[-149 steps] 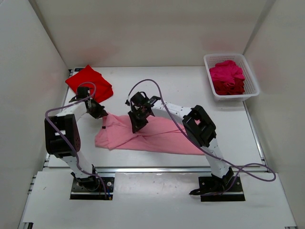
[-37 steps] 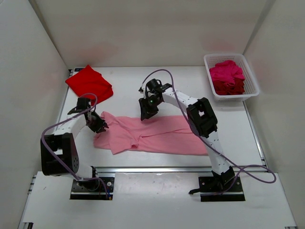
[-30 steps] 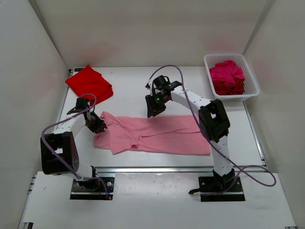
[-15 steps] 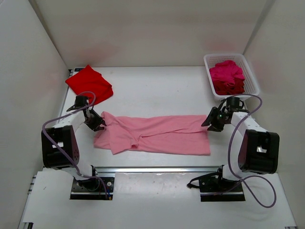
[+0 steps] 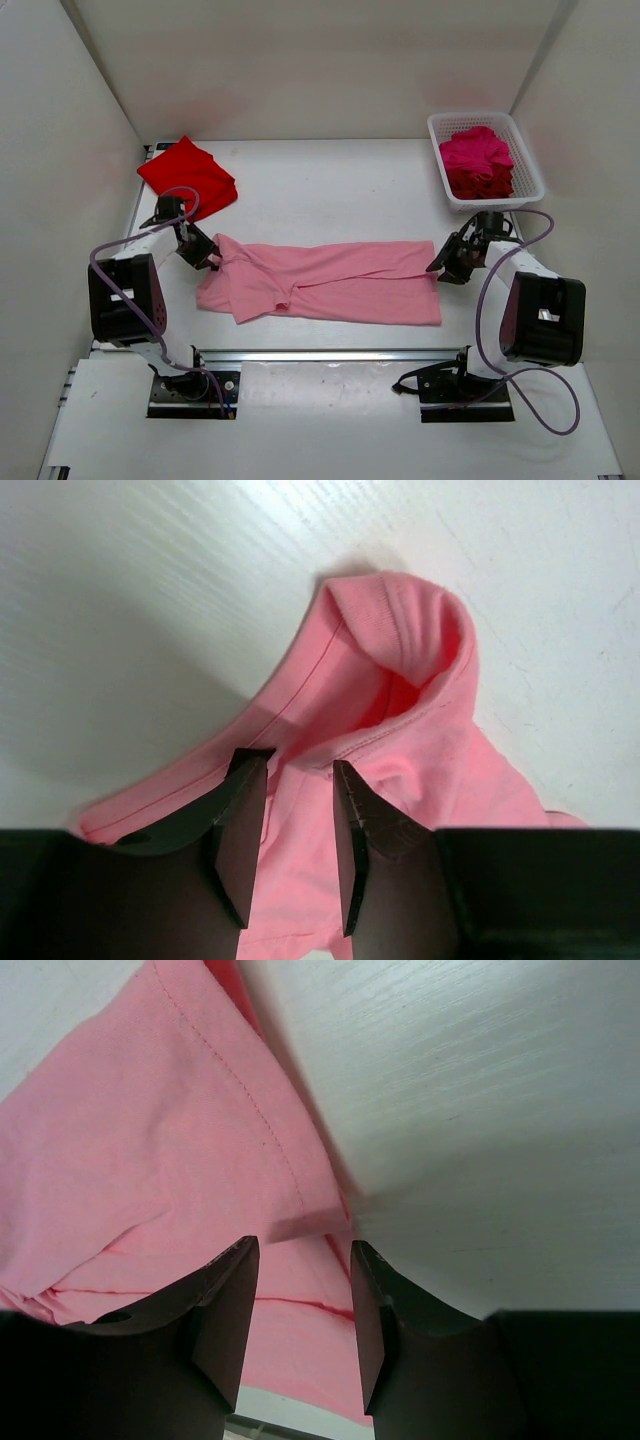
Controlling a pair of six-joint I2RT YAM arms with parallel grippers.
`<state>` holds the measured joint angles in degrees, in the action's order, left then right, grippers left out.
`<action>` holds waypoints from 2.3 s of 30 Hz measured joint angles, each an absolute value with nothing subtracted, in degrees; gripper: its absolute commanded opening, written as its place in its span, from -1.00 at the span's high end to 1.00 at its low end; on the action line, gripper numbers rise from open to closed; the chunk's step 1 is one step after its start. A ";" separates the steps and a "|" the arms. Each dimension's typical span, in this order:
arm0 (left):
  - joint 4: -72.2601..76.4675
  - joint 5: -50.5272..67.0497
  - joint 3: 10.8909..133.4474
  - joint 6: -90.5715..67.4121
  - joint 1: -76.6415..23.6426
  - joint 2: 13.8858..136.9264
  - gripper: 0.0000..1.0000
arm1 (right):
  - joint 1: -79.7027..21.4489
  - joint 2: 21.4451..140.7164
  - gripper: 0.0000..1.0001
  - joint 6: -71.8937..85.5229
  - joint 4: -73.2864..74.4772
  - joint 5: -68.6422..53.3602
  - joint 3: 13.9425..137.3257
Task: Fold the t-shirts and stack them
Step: Fold the 1/3-folded T-shirt at the center of the board.
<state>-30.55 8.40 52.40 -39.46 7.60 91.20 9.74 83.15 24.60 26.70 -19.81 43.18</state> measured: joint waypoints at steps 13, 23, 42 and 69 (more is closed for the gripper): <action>-27.92 9.78 53.56 -37.91 4.71 93.58 0.44 | 8.71 85.01 0.30 25.47 24.95 -20.45 43.24; -27.99 7.88 52.34 -36.97 5.65 91.90 0.02 | 8.64 85.76 0.34 25.45 24.29 -21.10 43.24; -24.45 10.11 51.40 -37.89 4.01 94.94 0.82 | 9.15 86.89 0.91 24.84 22.92 -22.52 43.24; -37.15 10.04 63.16 -34.72 8.43 100.33 0.39 | 11.64 84.66 0.87 19.92 26.59 -22.63 43.18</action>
<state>-37.15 10.04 63.16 -34.72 8.43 100.33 11.64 84.66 19.92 26.59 -22.63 43.18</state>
